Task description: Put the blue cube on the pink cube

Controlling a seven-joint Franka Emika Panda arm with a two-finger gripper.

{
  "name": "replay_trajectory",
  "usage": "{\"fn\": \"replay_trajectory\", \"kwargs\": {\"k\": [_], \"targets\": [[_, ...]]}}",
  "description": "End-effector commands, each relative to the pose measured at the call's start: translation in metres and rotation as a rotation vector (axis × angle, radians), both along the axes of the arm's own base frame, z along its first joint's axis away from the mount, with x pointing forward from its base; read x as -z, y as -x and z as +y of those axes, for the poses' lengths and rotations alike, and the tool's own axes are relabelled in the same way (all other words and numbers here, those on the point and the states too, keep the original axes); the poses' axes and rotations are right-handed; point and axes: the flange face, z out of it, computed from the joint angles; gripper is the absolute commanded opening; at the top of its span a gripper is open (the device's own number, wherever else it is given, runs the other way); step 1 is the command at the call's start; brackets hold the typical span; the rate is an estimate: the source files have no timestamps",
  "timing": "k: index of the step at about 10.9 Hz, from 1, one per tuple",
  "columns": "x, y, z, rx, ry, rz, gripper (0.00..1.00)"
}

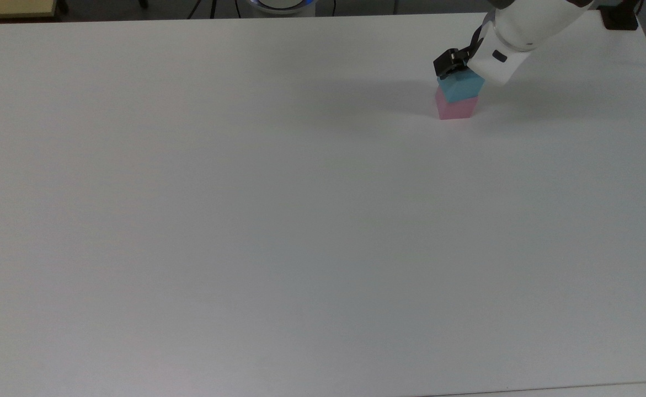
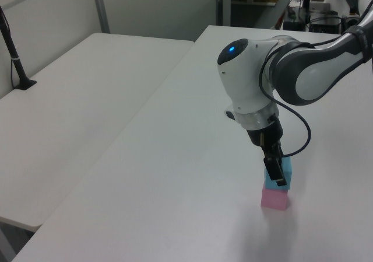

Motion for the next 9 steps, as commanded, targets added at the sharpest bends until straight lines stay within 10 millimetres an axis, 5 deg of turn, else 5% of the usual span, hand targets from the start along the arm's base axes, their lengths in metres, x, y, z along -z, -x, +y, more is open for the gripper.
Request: {"fn": "replay_trajectory", "kwargs": {"k": [1,4,7,9], "targets": [[-0.068,-0.019,-0.041,0.086,-0.025,-0.098,1.0],[-0.147,-0.052,-0.151,0.182,-0.058,-0.202,1.0],[-0.19,-0.058,-0.279,0.116,-0.076,-0.208,1.0],[-0.209,-0.055,-0.333,0.149,-0.033,-0.246,1.0]]}}
